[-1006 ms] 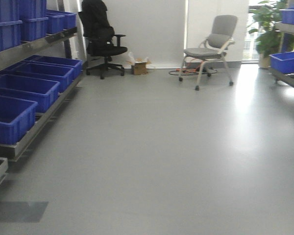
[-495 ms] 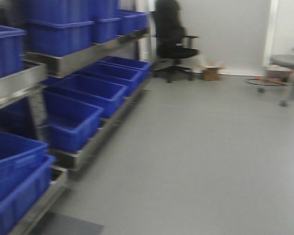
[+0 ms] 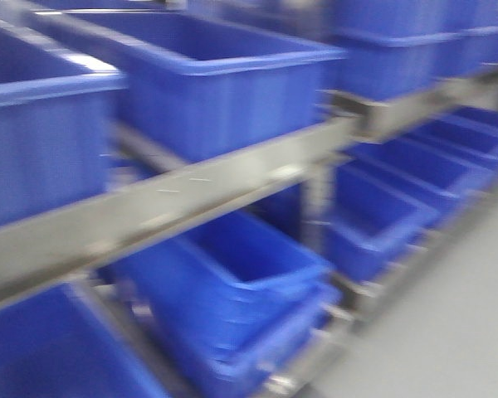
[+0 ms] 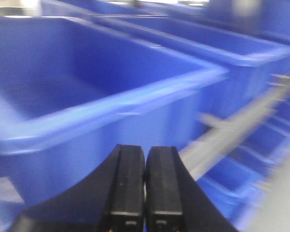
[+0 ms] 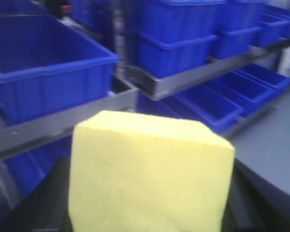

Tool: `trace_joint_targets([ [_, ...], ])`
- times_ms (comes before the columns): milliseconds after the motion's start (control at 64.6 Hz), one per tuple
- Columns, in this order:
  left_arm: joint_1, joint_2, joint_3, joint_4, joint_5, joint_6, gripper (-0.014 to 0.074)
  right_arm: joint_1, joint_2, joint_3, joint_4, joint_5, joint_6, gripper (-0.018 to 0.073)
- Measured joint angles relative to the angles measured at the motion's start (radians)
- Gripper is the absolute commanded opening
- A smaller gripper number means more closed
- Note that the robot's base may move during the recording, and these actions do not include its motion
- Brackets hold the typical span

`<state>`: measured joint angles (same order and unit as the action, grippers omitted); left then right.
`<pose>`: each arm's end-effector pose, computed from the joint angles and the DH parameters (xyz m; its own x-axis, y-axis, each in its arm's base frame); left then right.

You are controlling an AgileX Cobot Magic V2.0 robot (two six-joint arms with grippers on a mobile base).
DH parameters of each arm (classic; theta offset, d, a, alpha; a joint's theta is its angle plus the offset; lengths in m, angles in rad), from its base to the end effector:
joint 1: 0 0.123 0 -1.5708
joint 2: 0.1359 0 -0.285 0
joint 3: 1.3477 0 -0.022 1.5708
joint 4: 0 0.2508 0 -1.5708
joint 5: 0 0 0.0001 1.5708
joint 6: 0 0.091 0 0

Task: Place yellow foam block on left shelf second layer
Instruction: 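Turn the base to face the shelf rack of blue bins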

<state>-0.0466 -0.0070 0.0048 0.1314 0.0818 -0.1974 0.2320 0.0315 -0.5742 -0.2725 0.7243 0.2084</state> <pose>0.0562 -0.0016 0.2046 0.0059 -0.0667 -0.9978 0.0364 0.9971 -0.0665 0.0018 -0.0163 0.3291 -0.0738 -0.0153 -0.9972 -0.0530 0.9985 -0.0114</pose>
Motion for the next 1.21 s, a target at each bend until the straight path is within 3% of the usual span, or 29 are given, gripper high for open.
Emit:
trace_joint_targets([
  [1207, 0.0, 0.0, 0.0, 0.0, 0.0, 0.0, 0.0136, 0.0, 0.0, 0.0, 0.0, 0.0, 0.0, 0.0225],
])
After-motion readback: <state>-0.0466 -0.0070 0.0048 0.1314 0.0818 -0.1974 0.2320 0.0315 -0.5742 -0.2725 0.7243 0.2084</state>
